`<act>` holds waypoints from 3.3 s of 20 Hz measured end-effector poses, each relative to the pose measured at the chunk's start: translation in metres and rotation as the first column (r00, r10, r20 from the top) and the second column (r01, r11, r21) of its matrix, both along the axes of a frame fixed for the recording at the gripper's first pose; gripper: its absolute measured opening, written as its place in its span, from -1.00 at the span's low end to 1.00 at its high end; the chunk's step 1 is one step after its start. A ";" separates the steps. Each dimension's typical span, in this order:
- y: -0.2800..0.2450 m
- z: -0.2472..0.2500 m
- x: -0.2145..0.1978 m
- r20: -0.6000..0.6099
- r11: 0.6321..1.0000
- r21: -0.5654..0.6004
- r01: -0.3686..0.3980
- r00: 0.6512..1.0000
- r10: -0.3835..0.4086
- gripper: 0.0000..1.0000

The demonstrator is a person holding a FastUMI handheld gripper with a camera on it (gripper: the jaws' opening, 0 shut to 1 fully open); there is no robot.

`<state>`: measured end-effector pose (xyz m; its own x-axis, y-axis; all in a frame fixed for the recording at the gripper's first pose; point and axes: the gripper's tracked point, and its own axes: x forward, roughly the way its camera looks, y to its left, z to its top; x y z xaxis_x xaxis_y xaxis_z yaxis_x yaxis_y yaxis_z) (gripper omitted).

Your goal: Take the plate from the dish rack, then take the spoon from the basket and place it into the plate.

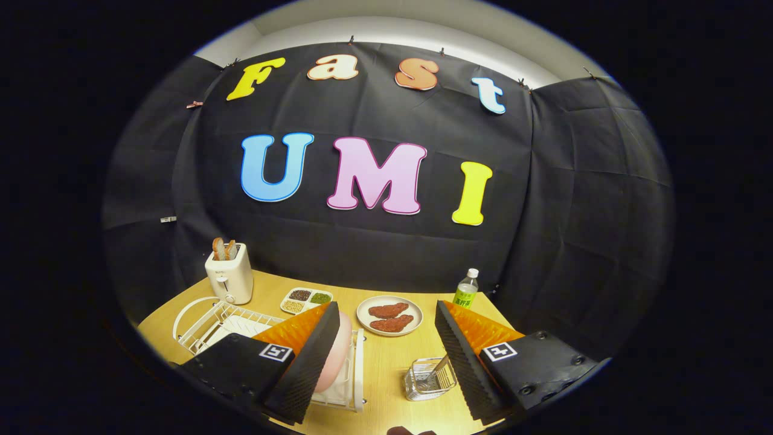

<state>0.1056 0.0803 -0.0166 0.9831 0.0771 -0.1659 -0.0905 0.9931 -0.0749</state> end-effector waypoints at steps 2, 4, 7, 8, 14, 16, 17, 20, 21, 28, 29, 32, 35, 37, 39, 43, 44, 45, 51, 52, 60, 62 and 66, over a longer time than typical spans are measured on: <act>0.014 -0.010 0.012 -0.029 1.000 -0.026 -0.008 1.000 0.007 0.96; 0.027 -0.025 0.023 -0.070 0.999 -0.051 -0.018 0.997 0.015 0.96; 0.037 -0.057 0.038 -0.157 0.996 -0.087 -0.014 0.988 0.000 0.93; 0.037 -0.068 0.041 -0.191 0.996 -0.092 -0.010 0.982 -0.008 0.92; 0.040 -0.127 0.052 -0.399 0.998 -0.027 0.052 0.915 -0.059 0.52; 0.044 -0.143 0.052 -0.464 0.998 0.000 0.061 0.884 -0.054 0.36; 0.046 -0.149 0.052 -0.489 0.998 0.009 0.065 0.871 -0.052 0.27; 0.055 -0.160 0.052 -0.534 0.997 0.045 0.067 0.845 -0.032 0.03; 0.055 -0.159 0.052 -0.539 0.996 0.048 0.080 0.841 -0.042 -0.27; 0.060 -0.147 0.057 -0.487 0.991 0.005 0.135 0.866 -0.116 -0.42; 0.063 -0.144 0.058 -0.471 0.991 -0.009 0.131 0.874 -0.120 -0.44; 0.065 -0.131 0.062 -0.423 0.990 -0.051 0.132 0.895 -0.141 -0.44; 0.062 -0.125 0.066 -0.401 0.988 -0.081 0.131 0.903 -0.152 -0.45; 0.058 -0.123 0.064 -0.398 0.986 -0.083 0.148 0.902 -0.169 -0.44; 0.055 -0.118 0.064 -0.376 0.982 -0.109 0.155 0.908 -0.185 -0.45; 0.057 -0.103 0.064 -0.325 0.981 -0.137 0.138 0.929 -0.176 -0.45; 0.060 -0.104 0.062 -0.337 0.986 -0.104 0.127 0.929 -0.155 -0.46; 0.063 -0.104 0.060 -0.354 0.990 -0.074 0.123 0.924 -0.142 -0.49; 0.052 -0.093 0.050 -0.358 0.998 -0.022 0.067 0.931 -0.071 -0.54; 0.049 -0.089 0.046 -0.355 0.998 -0.004 0.056 0.933 -0.054 -0.53; 0.025 -0.076 -0.023 -0.389 0.983 0.140 -0.119 0.906 0.165 -0.54; 0.012 -0.084 -0.049 -0.419 0.973 0.177 -0.147 0.883 0.209 -0.54; -0.020 -0.111 -0.099 -0.494 0.945 0.262 -0.194 0.815 0.304 -0.53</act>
